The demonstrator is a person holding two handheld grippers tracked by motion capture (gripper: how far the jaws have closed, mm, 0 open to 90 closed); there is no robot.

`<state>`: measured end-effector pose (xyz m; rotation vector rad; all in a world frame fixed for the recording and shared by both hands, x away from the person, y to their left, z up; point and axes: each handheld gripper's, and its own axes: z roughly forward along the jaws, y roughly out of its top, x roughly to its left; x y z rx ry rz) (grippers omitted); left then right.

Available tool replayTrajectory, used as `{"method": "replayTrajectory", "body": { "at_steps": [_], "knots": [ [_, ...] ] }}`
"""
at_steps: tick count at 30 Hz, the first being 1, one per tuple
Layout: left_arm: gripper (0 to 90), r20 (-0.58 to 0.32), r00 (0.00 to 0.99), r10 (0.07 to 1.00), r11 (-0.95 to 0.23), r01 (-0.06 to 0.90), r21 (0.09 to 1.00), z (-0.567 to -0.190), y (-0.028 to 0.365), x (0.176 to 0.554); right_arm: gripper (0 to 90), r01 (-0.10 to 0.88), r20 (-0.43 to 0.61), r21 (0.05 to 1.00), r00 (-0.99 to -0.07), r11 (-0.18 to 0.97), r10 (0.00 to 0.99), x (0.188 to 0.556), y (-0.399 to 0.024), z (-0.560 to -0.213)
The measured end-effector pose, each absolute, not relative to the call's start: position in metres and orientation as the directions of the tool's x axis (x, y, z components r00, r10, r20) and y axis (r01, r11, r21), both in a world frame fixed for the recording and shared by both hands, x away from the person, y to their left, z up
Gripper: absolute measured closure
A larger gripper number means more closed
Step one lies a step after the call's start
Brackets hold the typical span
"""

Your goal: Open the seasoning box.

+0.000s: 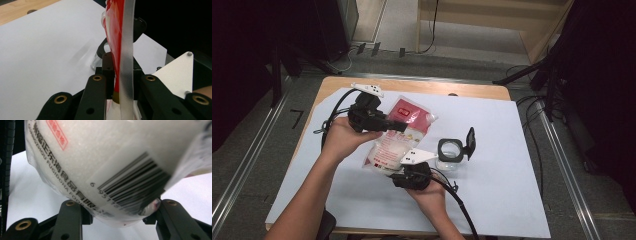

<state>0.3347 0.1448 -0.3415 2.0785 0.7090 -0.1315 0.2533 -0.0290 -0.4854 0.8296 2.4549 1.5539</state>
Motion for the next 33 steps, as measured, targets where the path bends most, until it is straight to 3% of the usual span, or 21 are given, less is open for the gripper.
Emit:
{"method": "replayTrajectory", "body": {
  "at_steps": [15,25,30,33],
  "knots": [
    [75.9,-0.416,0.796,0.441,-0.401,0.589,0.702,-0.361,0.128,0.338,54.9,0.446,0.27,0.847,-0.83,0.29,0.488,0.254,-0.032,-0.481],
    [73.6,-0.392,0.816,0.426,-0.411,0.56,0.719,-0.366,0.121,0.338,55.1,0.475,0.317,0.836,-0.827,0.275,0.464,0.255,-0.029,-0.478],
    [73.8,-0.397,0.814,0.424,-0.409,0.563,0.718,-0.368,0.119,0.338,56.2,0.438,0.26,0.841,-0.842,0.318,0.472,0.253,-0.027,-0.475],
    [74.1,-0.406,0.81,0.423,-0.408,0.571,0.713,-0.369,0.12,0.34,56.8,0.452,0.279,0.838,-0.836,0.306,0.473,0.253,-0.027,-0.476]
  ]
}}
